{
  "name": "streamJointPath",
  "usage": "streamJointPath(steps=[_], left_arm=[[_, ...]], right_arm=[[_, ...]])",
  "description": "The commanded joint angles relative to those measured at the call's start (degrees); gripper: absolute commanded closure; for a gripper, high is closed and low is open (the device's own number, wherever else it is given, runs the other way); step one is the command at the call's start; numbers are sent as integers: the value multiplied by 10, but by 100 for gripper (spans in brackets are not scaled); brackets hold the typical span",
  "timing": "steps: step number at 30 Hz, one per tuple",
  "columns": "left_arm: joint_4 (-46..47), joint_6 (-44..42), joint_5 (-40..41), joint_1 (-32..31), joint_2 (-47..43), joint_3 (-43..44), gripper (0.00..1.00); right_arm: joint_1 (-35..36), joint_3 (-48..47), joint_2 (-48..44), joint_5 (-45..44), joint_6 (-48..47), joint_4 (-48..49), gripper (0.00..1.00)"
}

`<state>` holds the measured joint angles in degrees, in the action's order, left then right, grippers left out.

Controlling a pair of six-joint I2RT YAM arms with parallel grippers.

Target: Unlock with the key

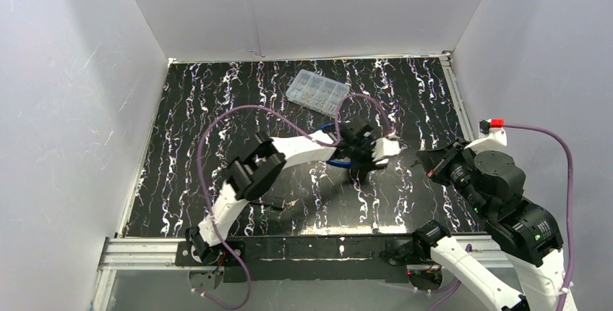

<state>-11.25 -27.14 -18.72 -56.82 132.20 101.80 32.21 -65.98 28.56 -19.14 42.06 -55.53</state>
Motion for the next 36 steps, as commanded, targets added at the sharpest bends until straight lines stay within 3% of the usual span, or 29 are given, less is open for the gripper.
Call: streamJointPath(steps=[1,7,12,19,22,31,36], left_arm=[[-94,-110,-30,-2,-171,-207,100],[-264,-211,-49,2,-366,-315,100],[-292,-239,-58,3,-466,-336,100],[-349,-316,-167,32,-574,-225,100],[-388,-306,-191,35,-593,-139,100],[-314,-390,-120,29,-712,-52,100],[-350,-552,-160,28,-730,11,100]], right_arm=[[-2,-21,-13,0,-23,27,99],[-2,13,-25,36,-32,70,99],[-2,19,-11,56,-43,88,99],[-2,41,14,125,-79,155,99],[-2,44,32,215,-114,198,99],[-2,33,77,376,-162,289,99],[-2,7,102,434,-163,308,99]])
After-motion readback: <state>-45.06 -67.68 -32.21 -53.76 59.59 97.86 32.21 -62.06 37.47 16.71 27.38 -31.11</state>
